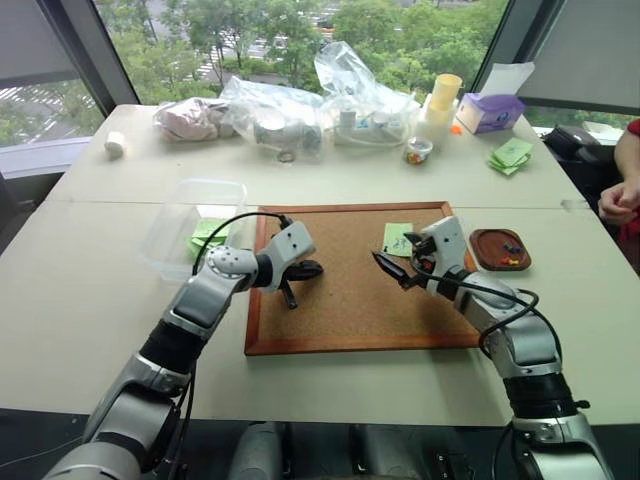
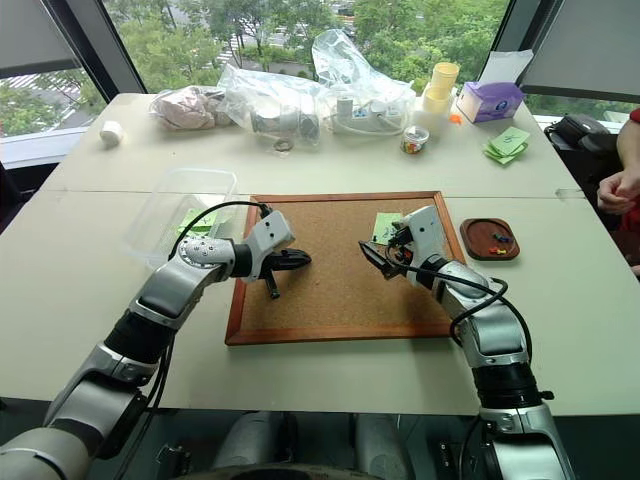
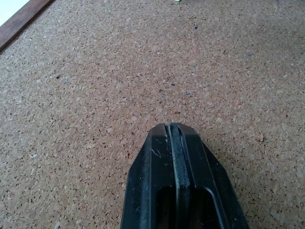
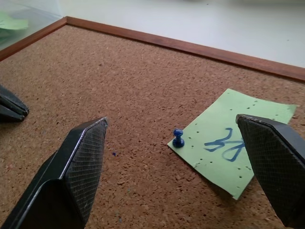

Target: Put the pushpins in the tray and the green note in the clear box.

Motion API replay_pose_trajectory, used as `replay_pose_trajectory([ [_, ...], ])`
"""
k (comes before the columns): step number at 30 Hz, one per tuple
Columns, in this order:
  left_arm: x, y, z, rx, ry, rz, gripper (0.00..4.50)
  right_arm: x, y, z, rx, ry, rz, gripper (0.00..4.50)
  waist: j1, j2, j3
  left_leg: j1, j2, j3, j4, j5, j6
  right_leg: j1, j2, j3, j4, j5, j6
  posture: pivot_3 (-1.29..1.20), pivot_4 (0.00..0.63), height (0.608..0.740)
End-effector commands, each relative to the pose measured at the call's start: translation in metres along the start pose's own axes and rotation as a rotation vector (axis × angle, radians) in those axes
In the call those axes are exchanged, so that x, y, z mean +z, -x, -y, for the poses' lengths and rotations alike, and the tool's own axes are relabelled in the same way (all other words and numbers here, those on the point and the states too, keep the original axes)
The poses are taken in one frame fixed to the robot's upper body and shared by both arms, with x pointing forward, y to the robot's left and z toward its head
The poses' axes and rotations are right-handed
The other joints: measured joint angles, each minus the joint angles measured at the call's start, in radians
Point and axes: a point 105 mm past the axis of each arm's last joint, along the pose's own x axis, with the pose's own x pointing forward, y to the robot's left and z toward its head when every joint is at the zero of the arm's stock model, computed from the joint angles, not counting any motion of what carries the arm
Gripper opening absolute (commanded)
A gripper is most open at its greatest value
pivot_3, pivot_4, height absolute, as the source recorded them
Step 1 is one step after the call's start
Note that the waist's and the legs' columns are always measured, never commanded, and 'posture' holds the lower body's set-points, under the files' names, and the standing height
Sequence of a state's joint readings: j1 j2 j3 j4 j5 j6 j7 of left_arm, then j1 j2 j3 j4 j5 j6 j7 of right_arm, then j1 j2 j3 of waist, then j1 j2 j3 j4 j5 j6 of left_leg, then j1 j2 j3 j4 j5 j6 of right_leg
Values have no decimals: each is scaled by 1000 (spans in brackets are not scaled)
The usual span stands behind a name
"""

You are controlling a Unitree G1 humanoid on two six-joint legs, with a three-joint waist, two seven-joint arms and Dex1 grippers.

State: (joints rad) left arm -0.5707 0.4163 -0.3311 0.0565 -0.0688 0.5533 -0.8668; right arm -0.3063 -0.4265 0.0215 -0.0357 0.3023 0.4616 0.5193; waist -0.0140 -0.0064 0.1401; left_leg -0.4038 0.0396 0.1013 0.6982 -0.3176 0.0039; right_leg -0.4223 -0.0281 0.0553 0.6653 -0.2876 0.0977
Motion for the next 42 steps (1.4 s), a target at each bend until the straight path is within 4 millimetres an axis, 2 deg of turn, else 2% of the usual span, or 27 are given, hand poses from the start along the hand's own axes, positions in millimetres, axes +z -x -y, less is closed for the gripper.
replay_pose_trajectory([
  [1, -24, -5, 12, -39, 45, -80, 0, 9, -5, -1, 18, 19, 16, 4431, 0, 0, 0, 0, 0, 0, 0, 0, 0, 0, 0, 0, 0, 0, 0, 0, 150, 738],
  [3, -24, -5, 12, -37, 47, -80, 0, 5, -7, 0, 17, 12, -16, 4431, 0, 0, 0, 0, 0, 0, 0, 0, 0, 0, 0, 0, 0, 0, 0, 0, 150, 738],
  [6, -25, -6, 12, -37, 50, -80, 0, 1, -13, 5, -3, -24, -58, 3587, 0, 0, 0, 0, 0, 0, 0, 0, 0, 0, 0, 0, 0, 0, 0, 0, 150, 738],
  [8, -25, -6, 13, -38, 50, -80, 0, 2, -16, 8, -15, -44, -67, 2524, -1, 0, 0, 0, 0, 0, 0, 0, 0, 0, 0, 0, 0, 0, 0, 0, 150, 738],
  [12, -26, -5, 11, -30, 53, -81, 0, -4, -16, 12, 0, 36, -127, 355, -1, 0, 0, 0, 0, 0, 0, 0, 0, 0, 0, 0, 0, 0, 0, 0, 150, 738],
  [13, -26, -5, 11, -29, 54, -81, 0, -5, -16, 12, 6, 44, -135, 89, -1, -1, 0, 0, 0, 0, 0, 0, 0, 0, 0, 0, 0, 0, 0, 0, 150, 738],
  [18, -27, -4, 11, -23, 56, -83, 0, -11, -13, 3, 50, 67, -154, 89, 0, -1, -1, 0, 0, 0, 0, 0, 0, 0, 0, 0, 0, 0, 0, 0, 150, 738],
  [22, -28, -4, 10, -22, 56, -83, 0, -6, -12, 6, 29, 76, -122, 89, 1, -1, -1, 0, 0, 0, 0, 0, 0, 0, 0, 0, 0, 0, 0, 0, 150, 738],
  [24, -27, -4, 10, -22, 56, -83, 0, 6, -11, 11, 5, 89, -58, 89, 1, -1, -1, 0, 0, 0, 0, 0, 0, 0, 0, 0, 0, 0, 0, 0, 150, 738],
  [29, -29, -3, 10, -25, 56, -87, 0, 53, -1, 23, -66, 97, 154, 89, 0, -1, -1, 0, 0, 0, 0, 0, 0, 0, 0, 0, 0, 0, 0, 0, 150, 738],
  [32, -30, -4, 10, -29, 58, -89, 0, 68, 5, 22, -68, 115, 199, 89, 0, -1, -1, 0, 0, 0, 0, 0, 0, 0, 0, 0, 0, 0, 0, 0, 150, 738],
  [35, -26, -6, 11, -40, 83, -64, 0, 72, 7, 18, -52, 131, 205, 89, 0, -1, -1, 0, 0, 0, 0, 0, 0, 0, 0, 0, 0, 0, 0, 0, 150, 738],
  [38, -3, -7, 11, -62, 176, 52, 0, 73, 10, 14, -30, 149, 200, 89, 3, -1, -1, 0, 0, 0, 0, 0, 1, 0, 0, 0, 0, 0, 0, 0, 150, 738],
  [41, 40, 1, 4, -105, 350, 237, 1021, 78, 14, 7, 6, 182, 200, 0, 5, -1, 0, -2, -1, -1, 0, 0, 1, -1, -1, 0, 0, 0, 0, 0, 150, 738],
  [42, 53, 7, 0, -123, 402, 292, 1485, 80, 16, 5, 20, 195, 200, 0, 5, -2, 0, -4, -1, -2, 1, 0, 1, -2, -1, -1, 0, 0, 0, 0, 150, 738],
])
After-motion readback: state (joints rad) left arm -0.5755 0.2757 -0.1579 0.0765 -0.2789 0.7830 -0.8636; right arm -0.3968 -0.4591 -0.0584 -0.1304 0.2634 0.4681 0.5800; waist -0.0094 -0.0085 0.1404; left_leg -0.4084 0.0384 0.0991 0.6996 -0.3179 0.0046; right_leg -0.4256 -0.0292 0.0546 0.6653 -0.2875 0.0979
